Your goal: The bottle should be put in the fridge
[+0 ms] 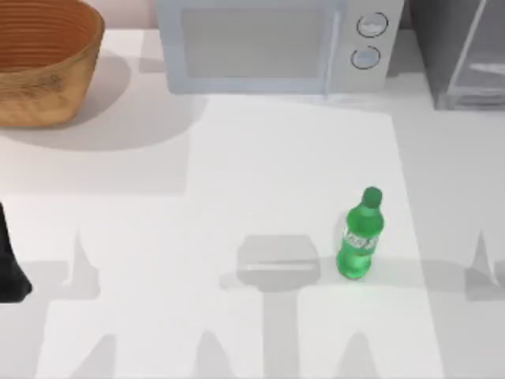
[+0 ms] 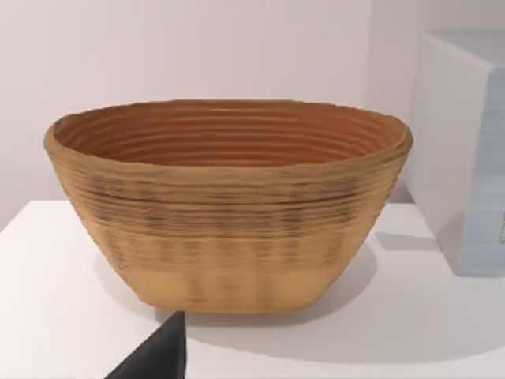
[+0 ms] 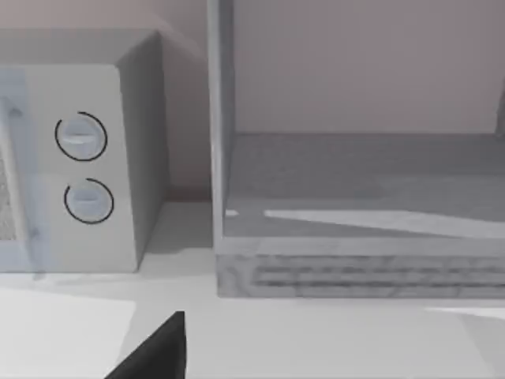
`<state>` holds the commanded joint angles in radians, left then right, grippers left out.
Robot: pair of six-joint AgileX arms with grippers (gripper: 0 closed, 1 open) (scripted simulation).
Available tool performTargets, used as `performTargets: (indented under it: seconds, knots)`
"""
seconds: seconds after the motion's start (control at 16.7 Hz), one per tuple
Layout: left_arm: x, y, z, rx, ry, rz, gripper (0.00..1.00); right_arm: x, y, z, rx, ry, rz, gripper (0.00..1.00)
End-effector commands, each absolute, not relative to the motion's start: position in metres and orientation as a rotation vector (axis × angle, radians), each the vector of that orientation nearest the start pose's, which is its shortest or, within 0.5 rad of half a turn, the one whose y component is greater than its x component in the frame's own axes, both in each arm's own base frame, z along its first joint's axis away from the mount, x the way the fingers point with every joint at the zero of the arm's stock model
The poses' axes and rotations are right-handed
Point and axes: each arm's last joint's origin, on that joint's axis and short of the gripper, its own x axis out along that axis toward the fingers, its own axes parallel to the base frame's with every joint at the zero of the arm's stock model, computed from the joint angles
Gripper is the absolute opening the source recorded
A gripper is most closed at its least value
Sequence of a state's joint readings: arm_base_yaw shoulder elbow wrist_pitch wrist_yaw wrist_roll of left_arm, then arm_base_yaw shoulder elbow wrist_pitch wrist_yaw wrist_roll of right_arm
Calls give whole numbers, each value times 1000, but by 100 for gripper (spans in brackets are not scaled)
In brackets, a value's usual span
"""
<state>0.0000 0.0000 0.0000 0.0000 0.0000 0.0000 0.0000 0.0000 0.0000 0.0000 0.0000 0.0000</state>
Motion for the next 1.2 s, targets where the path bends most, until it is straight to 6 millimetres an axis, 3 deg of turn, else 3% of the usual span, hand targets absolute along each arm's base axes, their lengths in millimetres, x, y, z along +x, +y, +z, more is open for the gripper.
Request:
performTargets:
  seconds: [0.36, 0.72, 1.2]
  knots:
    - [106, -1, 160, 0, 0, 0, 100, 112, 3, 163, -4, -4, 63, 100]
    - [106, -1, 160, 0, 0, 0, 100, 140, 21, 161, -26, 30, 250, 100]
    - [106, -1, 160, 0, 0, 0, 100, 176, 58, 119, -61, 131, 553, 100]
